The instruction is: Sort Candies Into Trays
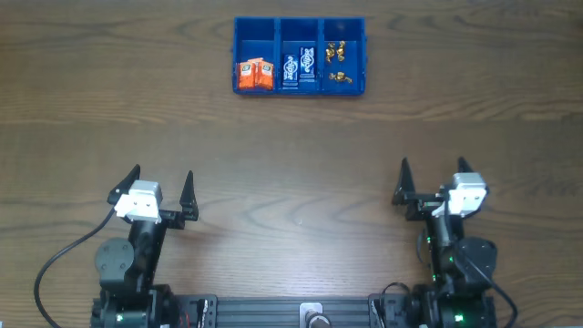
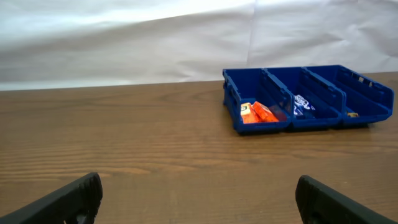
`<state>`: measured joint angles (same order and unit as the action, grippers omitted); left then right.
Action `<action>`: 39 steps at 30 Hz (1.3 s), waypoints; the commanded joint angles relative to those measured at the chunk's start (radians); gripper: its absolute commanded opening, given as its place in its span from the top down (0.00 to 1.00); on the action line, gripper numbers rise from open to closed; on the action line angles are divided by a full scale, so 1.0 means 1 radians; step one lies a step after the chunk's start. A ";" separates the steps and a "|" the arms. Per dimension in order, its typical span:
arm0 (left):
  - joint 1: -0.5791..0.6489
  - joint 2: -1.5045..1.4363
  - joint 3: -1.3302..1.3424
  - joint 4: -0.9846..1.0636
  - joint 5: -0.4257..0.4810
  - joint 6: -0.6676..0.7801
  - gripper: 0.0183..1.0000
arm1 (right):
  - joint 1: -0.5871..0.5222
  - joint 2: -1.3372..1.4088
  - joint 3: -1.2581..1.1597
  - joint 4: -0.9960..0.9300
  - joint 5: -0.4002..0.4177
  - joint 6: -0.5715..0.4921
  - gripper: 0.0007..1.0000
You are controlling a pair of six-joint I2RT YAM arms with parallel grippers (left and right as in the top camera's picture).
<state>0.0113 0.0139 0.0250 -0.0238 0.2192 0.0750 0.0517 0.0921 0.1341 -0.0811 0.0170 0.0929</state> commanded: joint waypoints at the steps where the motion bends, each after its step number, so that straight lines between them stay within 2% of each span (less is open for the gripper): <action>1: 0.003 -0.004 -0.020 -0.032 0.014 -0.008 0.00 | -0.008 -0.074 -0.110 0.079 -0.053 -0.012 0.00; 10: 0.003 -0.004 -0.020 -0.032 0.014 -0.008 0.00 | -0.008 -0.090 -0.126 -0.003 -0.051 -0.013 0.00; 39: 0.003 -0.004 -0.020 -0.032 0.014 -0.008 0.00 | -0.008 -0.088 -0.126 -0.001 -0.048 -0.012 0.00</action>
<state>0.0113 0.0139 0.0250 -0.0238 0.2195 0.0750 0.0509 0.0109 0.0097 -0.0746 -0.0277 0.0929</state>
